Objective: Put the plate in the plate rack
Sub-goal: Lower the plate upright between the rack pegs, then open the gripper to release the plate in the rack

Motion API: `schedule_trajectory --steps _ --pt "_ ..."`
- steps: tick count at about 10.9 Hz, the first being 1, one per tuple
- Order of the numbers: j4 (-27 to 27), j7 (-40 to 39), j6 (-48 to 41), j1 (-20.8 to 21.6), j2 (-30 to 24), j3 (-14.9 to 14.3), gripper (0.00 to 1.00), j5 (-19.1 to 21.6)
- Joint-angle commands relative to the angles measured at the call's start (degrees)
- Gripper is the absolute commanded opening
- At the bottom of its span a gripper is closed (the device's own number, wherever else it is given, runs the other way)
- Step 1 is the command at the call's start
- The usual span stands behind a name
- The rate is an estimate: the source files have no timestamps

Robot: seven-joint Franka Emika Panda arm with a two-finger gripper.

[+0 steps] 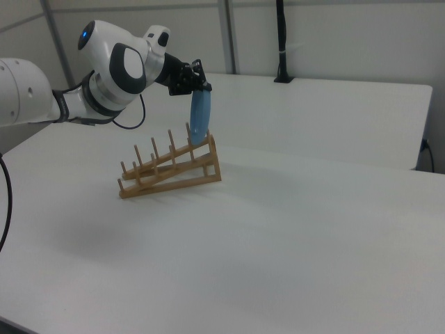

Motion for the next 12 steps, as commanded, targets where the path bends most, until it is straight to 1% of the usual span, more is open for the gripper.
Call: schedule_trajectory --steps 1,2,3,4,5,6,7,8,9,10,12 --pt "-1.74 1.97 0.36 0.73 -0.09 0.24 0.33 -1.47" --pt "-1.83 3.19 0.36 0.73 0.00 0.50 0.64 -1.47" --pt "-1.75 5.47 0.36 0.73 0.00 0.51 0.91 -1.56" --pt "-1.74 6.36 0.36 0.81 -0.08 0.51 1.00 -1.65" --pt "-1.57 7.67 0.36 0.81 -0.26 0.59 1.00 -0.95" --pt "-1.39 12.73 0.45 0.73 -0.44 0.94 1.00 -0.60" --pt "-1.31 20.35 0.36 0.29 -0.87 2.25 1.00 -0.07" --pt "-1.83 27.83 0.01 -0.23 -1.75 4.79 1.00 0.02" --pt "-2.27 34.95 -3.73 -1.37 -2.28 7.60 1.00 0.63" --pt "-2.62 39.11 -8.73 -2.08 -2.80 10.93 1.00 2.81" --pt "-2.71 38.63 -21.80 -6.46 -6.22 16.91 1.00 12.01"
